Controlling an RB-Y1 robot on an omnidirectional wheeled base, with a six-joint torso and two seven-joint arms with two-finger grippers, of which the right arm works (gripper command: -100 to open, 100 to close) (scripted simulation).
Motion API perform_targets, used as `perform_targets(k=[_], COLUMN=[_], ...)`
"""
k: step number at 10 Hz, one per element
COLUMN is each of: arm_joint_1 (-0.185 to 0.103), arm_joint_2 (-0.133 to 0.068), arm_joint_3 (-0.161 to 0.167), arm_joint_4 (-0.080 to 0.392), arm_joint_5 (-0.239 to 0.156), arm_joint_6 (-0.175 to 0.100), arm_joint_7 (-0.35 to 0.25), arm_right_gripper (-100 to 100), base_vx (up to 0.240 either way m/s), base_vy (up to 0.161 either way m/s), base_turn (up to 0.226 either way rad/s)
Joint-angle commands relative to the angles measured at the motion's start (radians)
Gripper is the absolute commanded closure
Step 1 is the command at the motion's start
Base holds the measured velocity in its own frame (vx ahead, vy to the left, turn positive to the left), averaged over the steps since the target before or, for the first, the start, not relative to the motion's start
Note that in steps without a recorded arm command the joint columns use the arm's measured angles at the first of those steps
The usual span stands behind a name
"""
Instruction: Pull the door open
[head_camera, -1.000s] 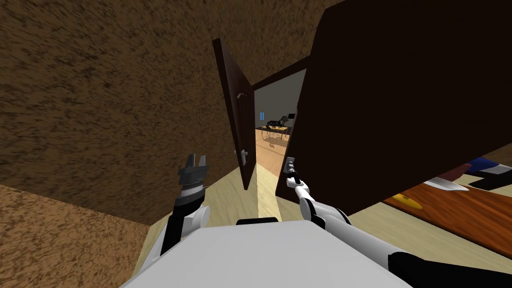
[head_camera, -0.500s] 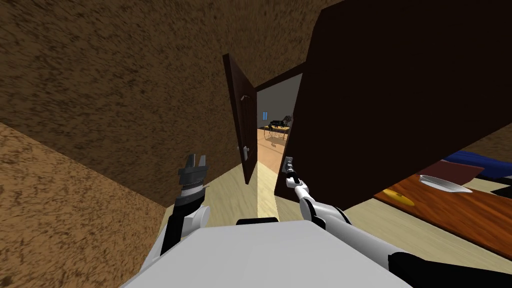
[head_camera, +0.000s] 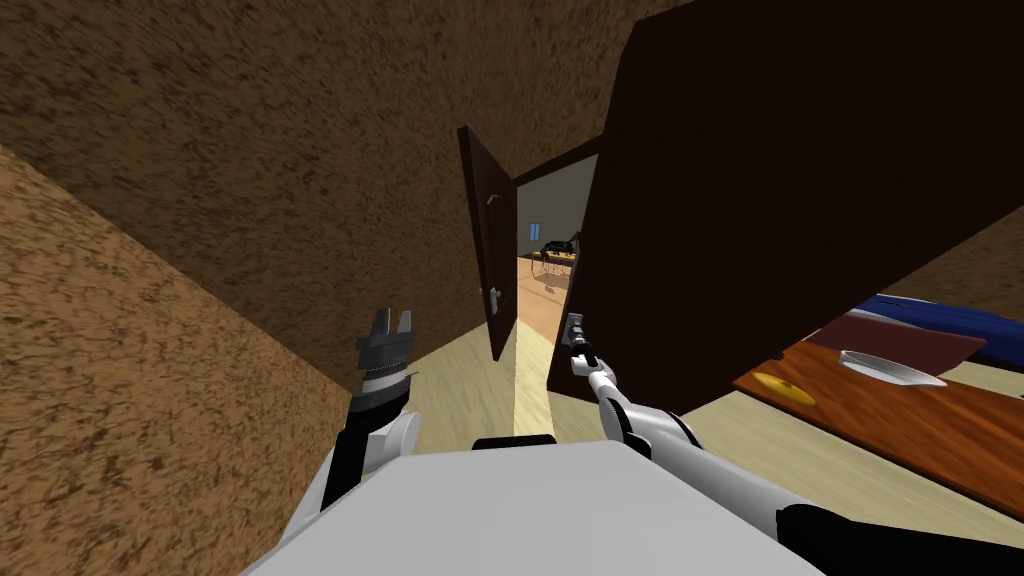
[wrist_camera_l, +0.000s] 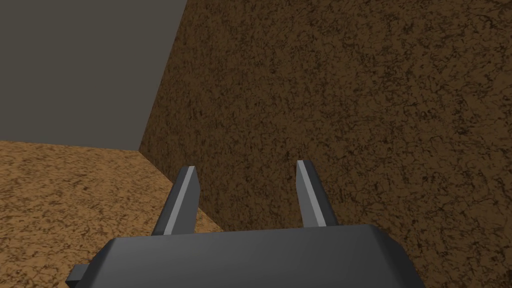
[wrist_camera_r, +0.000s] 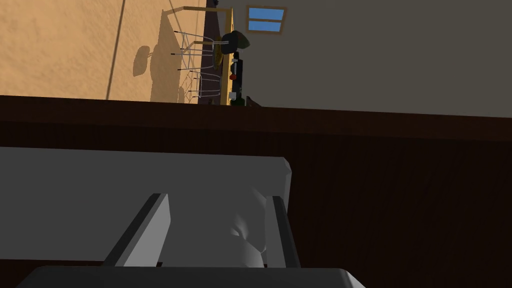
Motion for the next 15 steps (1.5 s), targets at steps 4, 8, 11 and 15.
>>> perform_targets(k=[4,8,11,15], arm_joint_1=[0.001,-0.001,0.002,0.004], arm_joint_2=[-0.015,-0.012,-0.013,-0.021], arm_joint_3=[0.048,0.069,0.094,0.129], arm_joint_4=[0.008,0.007,0.008,0.005], arm_joint_5=[0.012,0.017,0.026,0.038], arm_joint_6=[-0.009,-0.01,-0.011,-0.017], arm_joint_7=[-0.044,-0.059,-0.08,-0.113], arm_right_gripper=[100,100,100,100], base_vx=[-0.21,-0.179,-0.151,-0.181], base_vy=[-0.061,-0.054,-0.05,-0.077], base_turn=[0.098,0.061,0.079,0.084])
